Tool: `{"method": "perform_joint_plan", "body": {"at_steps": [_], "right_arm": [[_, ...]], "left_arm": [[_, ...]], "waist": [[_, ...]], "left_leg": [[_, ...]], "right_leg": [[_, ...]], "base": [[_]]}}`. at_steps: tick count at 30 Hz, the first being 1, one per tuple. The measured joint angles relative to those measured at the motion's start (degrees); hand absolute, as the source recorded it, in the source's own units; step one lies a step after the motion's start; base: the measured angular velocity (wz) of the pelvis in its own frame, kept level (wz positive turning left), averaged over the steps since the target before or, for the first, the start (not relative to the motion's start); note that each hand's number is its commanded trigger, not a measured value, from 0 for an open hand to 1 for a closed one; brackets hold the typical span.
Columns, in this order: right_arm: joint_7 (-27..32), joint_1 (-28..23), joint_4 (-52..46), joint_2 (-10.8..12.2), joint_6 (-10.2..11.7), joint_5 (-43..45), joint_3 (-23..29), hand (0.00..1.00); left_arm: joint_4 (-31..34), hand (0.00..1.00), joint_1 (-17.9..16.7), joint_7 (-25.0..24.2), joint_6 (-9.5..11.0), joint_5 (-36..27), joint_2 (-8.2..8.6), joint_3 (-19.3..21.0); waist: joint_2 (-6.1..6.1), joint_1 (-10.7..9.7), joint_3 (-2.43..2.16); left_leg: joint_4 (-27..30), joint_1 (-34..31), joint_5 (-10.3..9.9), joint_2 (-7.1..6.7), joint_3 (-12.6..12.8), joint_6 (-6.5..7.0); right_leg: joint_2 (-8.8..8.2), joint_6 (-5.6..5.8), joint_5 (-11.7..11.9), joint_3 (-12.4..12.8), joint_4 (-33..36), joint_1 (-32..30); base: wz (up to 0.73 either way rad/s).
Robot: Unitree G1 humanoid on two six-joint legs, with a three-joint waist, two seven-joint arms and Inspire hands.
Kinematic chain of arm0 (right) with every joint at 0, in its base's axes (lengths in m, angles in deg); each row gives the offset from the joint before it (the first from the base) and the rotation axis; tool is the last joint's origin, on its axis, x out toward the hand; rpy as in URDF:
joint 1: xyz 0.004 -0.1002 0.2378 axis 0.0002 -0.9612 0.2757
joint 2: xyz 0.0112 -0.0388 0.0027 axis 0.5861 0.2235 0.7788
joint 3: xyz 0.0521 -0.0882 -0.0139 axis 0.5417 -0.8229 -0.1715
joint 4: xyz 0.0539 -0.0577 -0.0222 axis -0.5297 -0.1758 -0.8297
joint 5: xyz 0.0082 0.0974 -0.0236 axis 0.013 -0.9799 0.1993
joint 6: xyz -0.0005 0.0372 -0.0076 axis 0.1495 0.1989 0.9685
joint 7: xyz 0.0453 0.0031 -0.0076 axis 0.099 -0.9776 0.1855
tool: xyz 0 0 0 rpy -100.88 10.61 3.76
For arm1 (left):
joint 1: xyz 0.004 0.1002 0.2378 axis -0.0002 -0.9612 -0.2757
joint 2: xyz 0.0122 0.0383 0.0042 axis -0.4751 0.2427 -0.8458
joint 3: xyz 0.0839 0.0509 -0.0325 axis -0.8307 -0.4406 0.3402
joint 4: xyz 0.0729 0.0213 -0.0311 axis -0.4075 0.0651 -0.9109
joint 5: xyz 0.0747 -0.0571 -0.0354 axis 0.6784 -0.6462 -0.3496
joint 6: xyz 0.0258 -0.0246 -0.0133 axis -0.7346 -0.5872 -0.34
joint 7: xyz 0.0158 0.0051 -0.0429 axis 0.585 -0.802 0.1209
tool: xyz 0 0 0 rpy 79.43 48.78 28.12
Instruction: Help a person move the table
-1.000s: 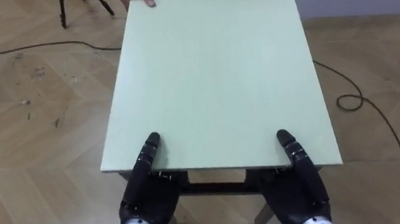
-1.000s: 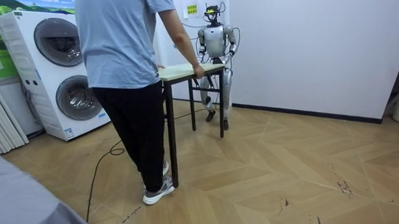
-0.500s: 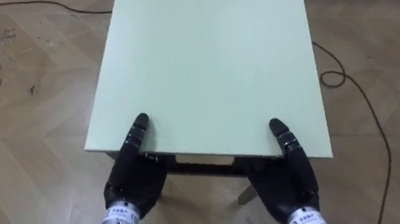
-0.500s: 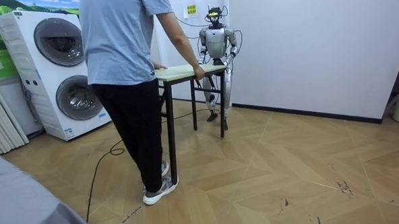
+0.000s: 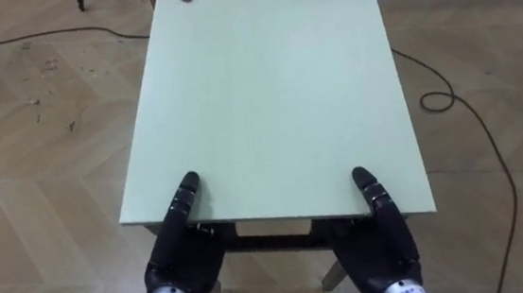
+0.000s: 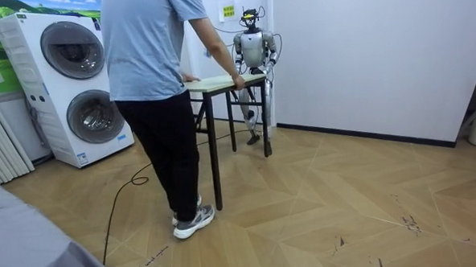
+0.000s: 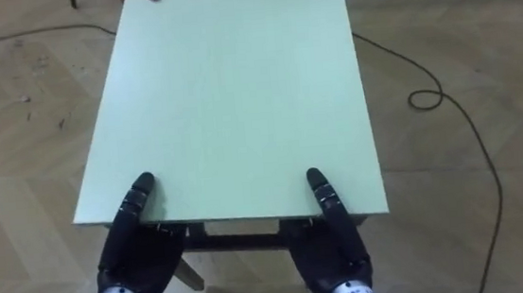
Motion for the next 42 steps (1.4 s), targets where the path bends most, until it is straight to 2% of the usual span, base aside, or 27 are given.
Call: {"method": "perform_joint_plan", "body": {"at_steps": [3,5,6,7,9,11,13,14,15,16,17,18,19,21,22,23,26,27,28,29,31,32,33,34,35,37,42], "right_arm": [[0.0,0.8,-0.2,-0.1,0.9,0.5,0.0,1.0],[0.0,1.5,-0.2,-0.1,1.1,0.5,0.1,1.0],[0.0,2.5,-0.2,0.0,1.0,0.4,0.4,1.0],[0.1,3.1,-0.2,0.0,0.9,0.4,0.7,1.0],[0.1,3.2,-0.2,0.0,0.8,1.0,0.8,1.0],[0.1,3.2,-0.3,0.3,0.4,1.2,1.5,1.0],[0.1,3.3,-0.3,1.5,0.3,0.9,3.5,1.0],[0.1,3.3,-0.1,1.7,-0.4,0.6,4.8,1.0],[0.1,3.3,0.1,1.8,-0.9,0.6,5.0,1.0],[0.1,2.9,0.5,1.9,-1.7,1.2,5.1,1.0],[0.1,2.7,0.9,2.3,-2.3,1.7,4.8,1.0],[-0.1,2.1,1.1,2.8,-3.2,2.2,4.3,1.0],[-0.2,1.7,1.2,2.6,-3.3,2.4,3.9,1.0],[-0.2,1.4,1.8,2.5,-3.1,2.2,4.2,1.0],[-0.2,1.2,1.8,2.5,-3.1,2.2,4.3,1.0],[-0.2,0.9,1.8,2.4,-3.4,2.2,4.5,1.0],[-0.2,0.7,1.8,2.0,-3.4,2.1,4.5,1.0],[-0.1,0.5,1.8,2.0,-3.3,2.0,4.4,1.0],[-0.1,-0.4,1.8,2.1,-3.0,1.8,4.7,1.0],[-0.8,-1.4,1.7,2.0,-2.7,1.6,5.2,1.0],[-1.0,-1.5,1.7,2.2,-2.2,1.6,4.7,1.0],[-1.0,-1.4,1.7,2.2,-2.0,1.6,4.6,1.0],[-1.0,-1.0,1.7,2.3,-1.7,1.4,3.9,1.0],[-0.9,-0.6,1.7,1.8,-1.5,0.6,2.9,1.0],[-0.7,-0.1,2.1,1.5,-1.0,-0.1,2.1,1.0],[-0.7,0.0,2.3,1.5,-0.4,-0.3,1.2,1.0],[-0.7,0.0,2.3,0.7,1.0,-0.4,0.0,1.0]], "left_arm": [[0.0,1.0,0.6,0.0,0.0,0.0,0.62,-0.1],[0.0,1.0,1.8,0.1,0.0,0.0,0.63,-0.3],[0.0,1.0,2.8,0.2,0.1,-0.1,0.49,-0.2],[0.0,1.0,3.2,0.5,0.3,0.0,0.67,-0.2],[0.0,1.0,3.3,0.9,0.7,0.1,0.69,-0.3],[0.0,1.0,4.1,1.2,1.0,0.4,0.52,-0.8],[-0.7,1.0,7.8,3.3,1.9,1.1,-0.04,-2.5],[-1.6,1.0,9.5,3.7,2.5,1.0,-0.46,-3.5],[-2.0,1.0,9.6,3.7,2.6,1.0,-0.32,-3.5],[-2.9,1.0,8.6,2.9,3.7,0.7,-0.47,-3.6],[-3.0,1.0,7.6,2.0,4.3,0.3,-0.94,-3.5],[-3.4,1.0,6.1,0.4,4.4,-0.7,-1.5,-3.1],[-4.0,1.0,5.8,0.3,3.8,-0.7,-1.36,-3.0],[-4.7,1.0,5.9,0.3,2.8,-0.8,-1.03,-3.1],[-4.8,1.0,5.9,0.4,2.7,-0.8,-1.06,-3.2],[-4.8,1.0,5.8,0.7,2.7,-0.9,-1.1,-3.3],[-5.1,1.0,5.7,0.8,2.2,-1.1,-0.98,-3.5],[-5.2,1.0,5.7,0.8,2.2,-1.1,-0.98,-3.5],[-5.6,1.0,5.8,0.8,1.4,-0.8,-0.98,-3.5],[-5.6,1.0,5.9,0.8,0.5,-0.3,-1.09,-3.5],[-5.5,1.0,5.7,0.4,0.6,0.0,-0.81,-3.4],[-5.5,1.0,5.6,0.4,0.6,0.0,-0.74,-3.3],[-5.4,1.0,5.6,0.0,0.7,-0.1,-0.9,-2.9],[-5.3,1.0,5.6,0.0,0.7,0.0,-1.1,-2.8],[-5.2,1.0,5.6,0.0,0.8,0.1,-1.23,-2.7],[-5.2,1.0,5.6,0.1,1.0,0.2,-1.84,-2.5],[-5.1,1.0,5.1,0.2,2.3,0.0,-2.26,-3.5]], "waist": [[1.57,-1.7,0.0],[2.49,-2.9,-0.04],[2.95,-3.8,0.02],[2.93,-4.1,0.02],[3.13,-5.3,0.03],[3.42,-5.9,-0.05],[3.33,-6.1,-0.04],[2.58,-6.5,-0.01],[2.01,-6.2,-0.08],[2.02,-5.6,-0.13],[1.89,-5.2,-0.46],[1.45,-5.0,-0.61],[1.95,-5.4,-0.48],[1.87,-7.3,-0.48],[1.29,-8.3,-0.39],[0.74,-8.4,-0.48],[0.51,-8.6,-0.41],[0.42,-8.6,-0.37],[0.44,-9.0,-0.28],[0.32,-9.2,-0.25],[0.03,-8.7,-0.32],[-0.08,-8.0,-0.33],[-0.56,-7.1,-0.18],[-0.39,-5.6,-0.17],[-0.34,-4.2,-0.17],[-0.51,-3.3,-0.15],[-0.78,-4.5,-0.22]], "left_leg": [[0.2,8.8,0.0,-0.22,-1.6,-0.24],[-4.6,13.7,0.5,-0.51,-3.0,-0.76],[-10.8,16.6,-1.6,-1.25,-4.1,-2.33],[-16.7,18.5,-3.8,-2.34,-4.2,-2.93],[-22.5,19.8,-4.4,-3.43,-4.5,-2.88],[-27.2,19.8,-6.2,-3.17,-4.6,-2.57],[-34.8,18.9,-8.0,-3.57,-4.5,-1.12],[-35.7,18.4,-7.2,-5.63,-4.5,0.92],[-35.5,18.0,-6.6,-6.61,-4.9,1.81],[-35.3,18.6,-6.4,-7.52,-6.5,2.19],[-35.1,18.7,-6.4,-7.82,-7.2,2.2],[-33.7,18.0,-6.7,-8.88,-7.4,2.62],[-32.6,17.3,-7.5,-9.28,-7.3,2.93],[-32.5,16.8,-7.5,-10.25,-7.0,3.34],[-32.6,16.5,-6.8,-11.1,-6.2,5.22],[-32.2,15.8,-6.2,-11.9,-5.7,6.16],[-31.9,15.0,-5.0,-13.29,-3.4,7.9],[-31.7,15.1,-4.8,-13.18,-1.5,7.92],[-31.4,15.3,-4.5,-12.7,2.6,7.79],[-31.7,15.4,-4.2,-12.35,4.9,7.45],[-31.6,15.4,-3.9,-12.32,6.8,7.21],[-31.2,15.5,-3.8,-12.34,7.2,7.04],[-31.1,15.7,-3.6,-12.36,7.5,6.57],[-31.3,15.7,-3.3,-11.93,7.2,6.04],[-31.9,15.8,-3.0,-11.4,5.6,5.6],[-32.5,15.8,-2.6,-10.34,5.0,5.09],[-32.5,15.5,-2.4,-9.15,4.8,4.76]], "right_leg": [[1.24,-0.76,0.4,-2.1,1.4,-2.6],[1.66,-0.92,0.5,-3.8,3.4,-5.2],[1.68,-0.98,0.6,-4.8,5.3,-7.6],[1.31,-0.91,1.0,-4.9,6.5,-9.3],[0.54,-0.8,2.8,-4.9,5.8,-10.4],[0.04,-0.44,4.7,-4.4,4.9,-11.9],[-0.39,1.57,7.2,0.2,5.5,-15.3],[-1.67,2.29,8.5,1.8,7.0,-17.6],[-2.23,2.31,9.2,1.9,8.5,-18.8],[-1.04,2.43,11.1,2.1,7.8,-20.1],[0.61,2.41,12.3,2.2,4.9,-19.3],[0.14,-0.85,14.8,-1.0,-0.2,-16.4],[-0.65,-0.3,15.3,-0.7,-1.3,-15.6],[-2.44,0.63,16.0,-0.3,-0.7,-15.5],[-3.2,1.97,17.0,1.6,-0.9,-15.7],[-3.73,3.01,18.7,3.3,-1.9,-15.6],[-4.28,5.12,23.2,6.3,-5.5,-14.4],[-4.67,5.49,22.5,6.6,-4.3,-14.5],[-6.59,6.04,15.1,6.0,3.6,-14.5],[-8.25,7.12,8.2,5.2,11.2,-13.7],[-10.13,8.04,1.8,5.1,16.2,-11.2],[-10.15,8.36,0.7,5.4,15.7,-10.0],[-8.97,8.28,0.4,6.0,12.3,-8.6],[-7.52,6.89,1.6,6.3,9.0,-7.7],[-5.64,6.27,3.2,7.0,6.3,-6.9],[-3.77,5.67,5.3,6.9,2.5,-5.6],[-1.9,5.44,7.3,6.7,-1.7,-3.8]], "base": [[0.29],[0.27],[0.21],[0.19],[0.18],[0.29],[0.43],[0.29],[-0.23],[-0.58],[-0.65],[-0.23],[0.23],[0.51],[0.31],[0.19],[0.0],[0.25],[0.48],[0.5],[0.09],[-0.34],[-0.55],[-0.72],[-0.58],[-0.3],[-0.02]]}}
